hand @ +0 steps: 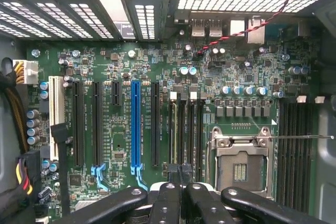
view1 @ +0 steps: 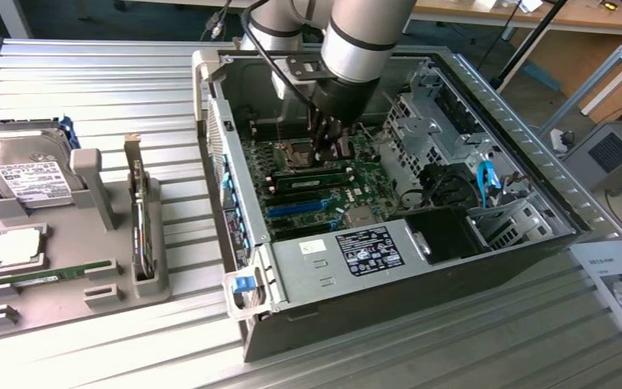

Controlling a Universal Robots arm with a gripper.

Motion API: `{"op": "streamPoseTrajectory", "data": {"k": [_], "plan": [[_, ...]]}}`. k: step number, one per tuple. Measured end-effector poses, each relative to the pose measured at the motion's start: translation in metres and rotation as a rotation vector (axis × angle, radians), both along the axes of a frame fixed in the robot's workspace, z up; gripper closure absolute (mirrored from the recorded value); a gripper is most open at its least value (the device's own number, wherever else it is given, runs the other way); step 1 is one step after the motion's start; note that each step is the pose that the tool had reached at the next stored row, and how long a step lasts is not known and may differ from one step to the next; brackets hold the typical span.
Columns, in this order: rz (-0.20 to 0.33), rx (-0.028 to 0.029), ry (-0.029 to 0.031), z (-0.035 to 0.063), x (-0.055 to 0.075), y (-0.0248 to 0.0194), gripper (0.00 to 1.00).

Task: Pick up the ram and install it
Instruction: 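Press down the ram until it locks into place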

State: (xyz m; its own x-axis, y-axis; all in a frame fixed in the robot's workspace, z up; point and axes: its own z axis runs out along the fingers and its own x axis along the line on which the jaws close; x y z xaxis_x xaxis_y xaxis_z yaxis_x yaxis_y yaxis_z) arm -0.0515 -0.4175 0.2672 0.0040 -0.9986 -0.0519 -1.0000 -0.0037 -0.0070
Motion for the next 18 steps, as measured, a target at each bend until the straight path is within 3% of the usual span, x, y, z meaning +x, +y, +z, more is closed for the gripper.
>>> {"op": "streamPoseTrajectory", "data": {"k": [18], "plan": [[0.000,0.0003,-0.0001,-0.0082,0.0000,-0.0008,0.89]]}}
